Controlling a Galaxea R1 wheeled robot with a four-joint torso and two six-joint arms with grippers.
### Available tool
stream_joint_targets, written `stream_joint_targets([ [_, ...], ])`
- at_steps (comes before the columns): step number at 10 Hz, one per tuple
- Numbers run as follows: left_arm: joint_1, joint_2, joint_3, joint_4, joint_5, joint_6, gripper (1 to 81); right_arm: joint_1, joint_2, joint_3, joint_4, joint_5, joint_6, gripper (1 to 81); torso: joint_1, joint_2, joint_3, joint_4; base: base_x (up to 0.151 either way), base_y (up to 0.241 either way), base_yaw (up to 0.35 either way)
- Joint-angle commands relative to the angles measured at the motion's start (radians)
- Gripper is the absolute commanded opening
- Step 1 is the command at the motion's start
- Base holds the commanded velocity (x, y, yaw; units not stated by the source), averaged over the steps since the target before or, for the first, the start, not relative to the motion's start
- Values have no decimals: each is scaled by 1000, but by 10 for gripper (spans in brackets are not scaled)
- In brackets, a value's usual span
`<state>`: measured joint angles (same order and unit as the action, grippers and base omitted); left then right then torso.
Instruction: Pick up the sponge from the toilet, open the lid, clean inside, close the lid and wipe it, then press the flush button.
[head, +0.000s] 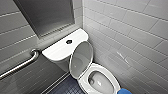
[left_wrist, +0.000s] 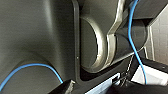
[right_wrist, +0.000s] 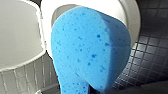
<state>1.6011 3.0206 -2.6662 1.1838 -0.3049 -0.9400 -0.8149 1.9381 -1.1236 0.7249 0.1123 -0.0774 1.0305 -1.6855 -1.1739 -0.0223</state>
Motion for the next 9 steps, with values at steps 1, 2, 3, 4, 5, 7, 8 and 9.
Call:
stream_joint_targets([
  [1,41,3,8,17,36,4,811,213,12,52,-25,-45,-5,10,0,0,0,0,0,0,0],
  [2,41,2,8,13,36,4,811,271,85,-5,2,-72,-5,10,0,0,0,0,0,0,0],
  [3,41,2,8,10,36,4,811,315,157,-69,10,-107,-5,10,0,0,0,0,0,0,0],
  [4,41,0,6,8,36,4,811,341,237,-137,10,-117,-2,10,0,0,0,0,0,0,0],
  [5,41,-2,6,7,36,4,811,366,318,-211,10,-141,1,10,0,0,0,0,0,0,0],
  [7,41,-2,6,5,36,3,811,400,465,-361,10,-164,4,10,0,0,0,0,0,0,0],
  [8,41,-2,6,5,36,1,811,418,541,-438,10,-177,5,10,0,0,0,0,0,0,0],
  [9,41,-3,6,5,38,1,811,437,617,-520,10,-203,5,10,0,0,0,0,0,0,0],
])
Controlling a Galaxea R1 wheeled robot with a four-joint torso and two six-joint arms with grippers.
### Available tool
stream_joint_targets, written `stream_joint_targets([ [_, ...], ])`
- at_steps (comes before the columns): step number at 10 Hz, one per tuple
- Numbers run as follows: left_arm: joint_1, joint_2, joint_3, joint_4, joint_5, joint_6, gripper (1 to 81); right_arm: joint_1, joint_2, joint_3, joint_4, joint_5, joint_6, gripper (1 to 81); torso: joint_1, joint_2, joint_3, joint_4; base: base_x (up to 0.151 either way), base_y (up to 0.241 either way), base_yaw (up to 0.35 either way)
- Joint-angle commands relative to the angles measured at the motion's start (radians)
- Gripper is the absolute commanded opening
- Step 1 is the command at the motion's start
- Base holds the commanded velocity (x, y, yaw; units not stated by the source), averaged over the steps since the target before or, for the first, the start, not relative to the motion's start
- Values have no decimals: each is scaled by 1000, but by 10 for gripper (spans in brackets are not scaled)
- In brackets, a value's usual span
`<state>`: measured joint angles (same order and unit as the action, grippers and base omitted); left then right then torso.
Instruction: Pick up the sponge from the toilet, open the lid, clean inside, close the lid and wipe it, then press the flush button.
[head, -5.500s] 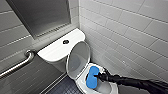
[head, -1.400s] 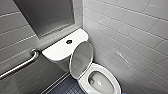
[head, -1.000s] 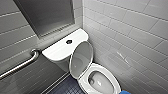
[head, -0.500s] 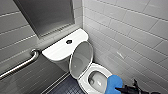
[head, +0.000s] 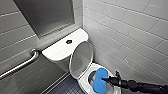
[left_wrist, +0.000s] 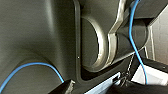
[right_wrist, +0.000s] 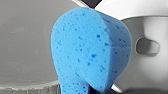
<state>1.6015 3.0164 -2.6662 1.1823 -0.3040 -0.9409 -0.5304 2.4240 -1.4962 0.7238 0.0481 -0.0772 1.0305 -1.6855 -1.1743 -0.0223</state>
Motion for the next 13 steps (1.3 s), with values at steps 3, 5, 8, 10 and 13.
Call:
stream_joint_targets([
  [3,41,-2,6,6,37,-1,811,206,294,-313,58,-160,14,10,0,0,0,0,0,0,0],
  [5,41,-2,6,6,39,-1,811,223,385,-412,129,-162,16,10,0,0,0,0,0,0,0],
  [8,41,-2,6,8,42,-3,811,243,525,-550,233,-175,16,10,0,0,0,0,0,0,0],
  [10,41,0,6,8,42,-3,811,221,560,-576,220,-201,16,10,0,0,0,0,0,0,0],
  [13,41,-2,6,8,40,-3,811,146,548,-571,126,-200,16,10,0,0,0,0,0,0,0],
])
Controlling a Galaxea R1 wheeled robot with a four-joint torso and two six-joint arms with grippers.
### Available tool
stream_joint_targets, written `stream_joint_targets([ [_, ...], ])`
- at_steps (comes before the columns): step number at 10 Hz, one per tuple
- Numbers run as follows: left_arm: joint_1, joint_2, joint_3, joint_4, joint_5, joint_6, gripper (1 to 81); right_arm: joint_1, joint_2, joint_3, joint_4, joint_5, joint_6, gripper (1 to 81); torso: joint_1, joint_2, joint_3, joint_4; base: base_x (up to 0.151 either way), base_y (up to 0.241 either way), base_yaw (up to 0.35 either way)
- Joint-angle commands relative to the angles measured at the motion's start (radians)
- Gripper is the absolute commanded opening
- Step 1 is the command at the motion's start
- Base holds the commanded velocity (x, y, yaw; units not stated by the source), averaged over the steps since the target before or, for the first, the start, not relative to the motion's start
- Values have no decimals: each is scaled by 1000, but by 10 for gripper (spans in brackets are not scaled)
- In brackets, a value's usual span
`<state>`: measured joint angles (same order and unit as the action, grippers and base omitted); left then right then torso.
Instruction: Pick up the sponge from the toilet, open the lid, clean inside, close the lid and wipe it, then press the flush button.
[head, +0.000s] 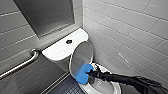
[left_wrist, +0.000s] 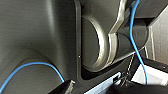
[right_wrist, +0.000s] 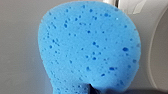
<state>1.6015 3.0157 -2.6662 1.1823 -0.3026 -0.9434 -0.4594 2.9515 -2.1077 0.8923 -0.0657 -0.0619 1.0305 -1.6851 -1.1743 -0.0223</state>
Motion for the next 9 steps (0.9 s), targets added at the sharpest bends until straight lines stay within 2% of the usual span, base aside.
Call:
stream_joint_targets([
  [1,41,-1,6,10,39,2,811,35,23,34,-72,-78,1,10,0,0,0,0,0,0,0],
  [6,41,-3,6,10,37,2,811,-66,-70,80,-89,-72,1,10,0,0,0,0,0,0,0],
  [7,41,-3,6,10,37,2,811,-83,-142,150,-87,-59,1,10,0,0,0,0,0,0,0],
  [9,41,-1,6,10,36,3,811,-114,-288,312,-84,21,1,10,0,0,0,0,0,0,0],
])
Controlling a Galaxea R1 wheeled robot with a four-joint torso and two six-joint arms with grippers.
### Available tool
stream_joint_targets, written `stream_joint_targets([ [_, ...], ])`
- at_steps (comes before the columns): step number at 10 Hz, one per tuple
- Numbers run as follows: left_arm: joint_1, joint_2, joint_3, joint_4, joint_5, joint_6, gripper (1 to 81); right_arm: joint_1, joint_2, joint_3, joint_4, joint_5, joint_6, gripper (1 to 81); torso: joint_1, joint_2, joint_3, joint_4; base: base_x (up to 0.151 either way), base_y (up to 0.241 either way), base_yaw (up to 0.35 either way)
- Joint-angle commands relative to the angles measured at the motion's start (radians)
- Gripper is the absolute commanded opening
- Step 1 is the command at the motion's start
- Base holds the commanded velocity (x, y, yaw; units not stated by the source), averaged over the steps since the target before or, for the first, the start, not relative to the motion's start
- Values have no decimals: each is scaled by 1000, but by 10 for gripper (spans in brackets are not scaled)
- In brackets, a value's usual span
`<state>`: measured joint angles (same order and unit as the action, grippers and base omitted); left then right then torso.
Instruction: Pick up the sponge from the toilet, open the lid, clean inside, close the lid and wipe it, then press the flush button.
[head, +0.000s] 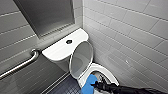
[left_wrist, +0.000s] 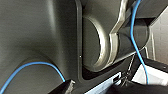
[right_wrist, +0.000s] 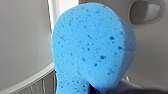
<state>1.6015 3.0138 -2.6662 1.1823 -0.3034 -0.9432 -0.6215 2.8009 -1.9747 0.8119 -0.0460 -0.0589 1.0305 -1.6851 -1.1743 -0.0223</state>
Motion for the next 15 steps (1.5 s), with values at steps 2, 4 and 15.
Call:
stream_joint_targets([
  [2,41,2,8,10,38,4,811,0,-261,299,-5,50,-2,10,0,0,0,0,0,0,0],
  [4,41,-2,6,8,36,4,811,-47,-352,379,-8,76,-4,10,0,0,0,0,0,0,0],
  [15,41,-7,6,17,36,6,811,-231,-753,590,-10,118,-7,10,0,0,0,0,0,0,0],
])
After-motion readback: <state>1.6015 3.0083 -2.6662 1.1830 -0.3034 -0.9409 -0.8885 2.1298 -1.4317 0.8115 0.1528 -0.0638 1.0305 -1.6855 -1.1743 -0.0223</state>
